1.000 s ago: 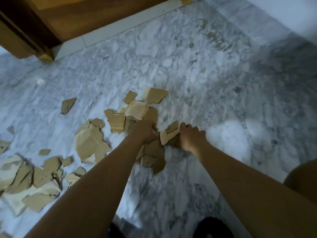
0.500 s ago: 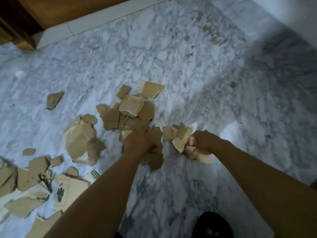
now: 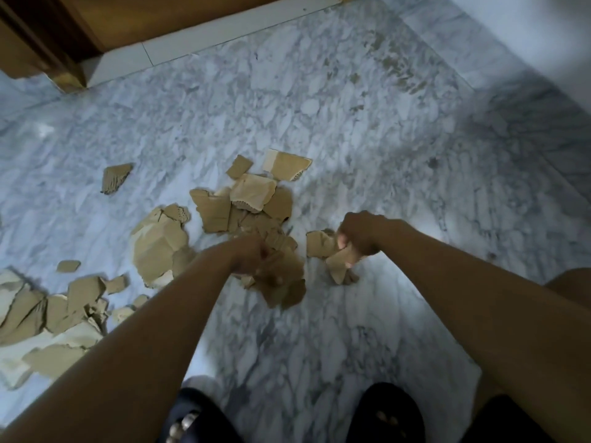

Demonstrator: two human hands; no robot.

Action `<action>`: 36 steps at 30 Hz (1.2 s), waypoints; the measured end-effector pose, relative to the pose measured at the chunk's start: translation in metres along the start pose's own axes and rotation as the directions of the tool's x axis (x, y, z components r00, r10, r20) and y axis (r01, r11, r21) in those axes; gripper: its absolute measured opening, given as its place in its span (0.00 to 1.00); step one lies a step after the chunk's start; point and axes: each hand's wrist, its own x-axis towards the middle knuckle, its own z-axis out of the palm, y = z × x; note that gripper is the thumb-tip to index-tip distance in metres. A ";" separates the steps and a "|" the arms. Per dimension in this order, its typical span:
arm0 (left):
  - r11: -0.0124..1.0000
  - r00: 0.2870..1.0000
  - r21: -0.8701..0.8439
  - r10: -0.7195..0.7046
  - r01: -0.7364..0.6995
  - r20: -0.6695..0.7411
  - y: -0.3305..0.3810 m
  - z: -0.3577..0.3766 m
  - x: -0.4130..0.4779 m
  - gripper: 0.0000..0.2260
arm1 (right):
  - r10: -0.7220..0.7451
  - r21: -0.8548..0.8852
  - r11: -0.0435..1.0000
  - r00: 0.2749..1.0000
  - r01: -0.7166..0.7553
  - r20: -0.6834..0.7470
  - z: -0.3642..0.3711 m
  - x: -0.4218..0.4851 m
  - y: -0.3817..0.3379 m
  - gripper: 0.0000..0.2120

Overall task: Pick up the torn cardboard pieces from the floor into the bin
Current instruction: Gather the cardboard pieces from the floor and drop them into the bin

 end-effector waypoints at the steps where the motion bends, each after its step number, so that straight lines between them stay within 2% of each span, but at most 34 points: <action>1: 1.000 1.000 0.025 0.004 -0.005 0.019 0.004 0.013 0.004 0.21 | -0.021 -0.080 0.997 1.000 0.019 -0.023 0.006 0.002 -0.003 0.16; 3: 0.998 1.000 0.050 0.027 -0.027 -0.003 0.020 0.039 0.007 0.20 | -0.049 -0.250 0.968 0.997 0.033 -0.057 0.025 0.007 -0.007 0.16; 5: 0.987 0.988 0.146 0.082 -0.062 -0.134 0.033 0.064 0.013 0.17 | -0.073 -0.371 0.928 0.990 0.023 -0.122 0.044 0.010 -0.006 0.27; 7: 0.972 0.963 0.227 0.116 -0.061 -0.241 0.037 0.083 0.018 0.18 | -0.093 -0.426 0.905 0.978 0.006 -0.185 0.057 0.012 -0.003 0.36; 8: 0.972 0.953 0.229 0.121 -0.057 -0.279 0.036 0.089 0.021 0.19 | -0.100 -0.432 0.902 0.973 0.001 -0.206 0.061 0.014 -0.001 0.36; 10: 0.981 0.946 0.188 0.106 -0.049 -0.306 0.031 0.097 0.024 0.20 | -0.113 -0.435 0.900 0.966 0.000 -0.234 0.067 0.020 0.004 0.32; 12: 0.989 0.948 0.136 0.098 -0.059 -0.304 0.030 0.099 0.026 0.22 | -0.098 -0.438 0.899 0.967 -0.015 -0.235 0.070 0.022 0.008 0.23; 14: 0.997 0.956 0.034 0.072 -0.065 -0.285 0.028 0.098 0.029 0.23 | -0.056 -0.382 0.924 0.986 -0.010 -0.160 0.072 0.022 0.011 0.22; 18: 0.986 0.973 -0.152 0.027 -0.063 -0.229 0.019 0.077 0.028 0.16 | 0.038 -0.142 0.989 0.998 -0.031 0.046 0.052 0.017 0.015 0.23; 21: 0.979 0.982 -0.202 -0.043 0.006 -0.184 0.001 0.048 0.013 0.17 | 0.038 0.008 0.999 0.991 -0.040 0.131 0.025 0.012 0.016 0.23; 24: 0.976 0.973 -0.148 -0.180 0.159 -0.142 -0.028 0.032 0.008 0.24 | 0.016 0.070 0.997 0.993 -0.024 0.117 0.006 0.019 0.007 0.24; 27: 0.967 0.956 -0.081 -0.251 0.241 -0.149 -0.043 0.034 0.014 0.32 | 0.050 -0.011 0.999 0.996 -0.050 0.076 0.003 0.038 -0.013 0.35; 30: 0.961 0.911 -0.098 -0.277 0.260 -0.306 -0.040 0.048 0.027 0.25 | 0.154 -0.099 0.981 0.982 -0.165 -0.112 0.022 0.056 -0.030 0.41; 31: 0.959 0.890 -0.116 -0.283 0.258 -0.358 -0.039 0.052 0.032 0.24 | 0.167 -0.074 0.980 0.968 -0.183 -0.188 0.029 0.059 -0.034 0.43; 33: 0.950 0.848 -0.173 -0.312 0.262 -0.429 -0.038 0.059 0.042 0.30 | 0.180 0.010 0.983 0.940 -0.184 -0.289 0.041 0.066 -0.038 0.45; 36: 0.898 0.788 -0.393 -0.383 0.196 -0.483 -0.031 0.061 0.042 0.42 | 0.214 0.120 0.974 0.948 -0.190 -0.234 0.043 0.072 -0.034 0.44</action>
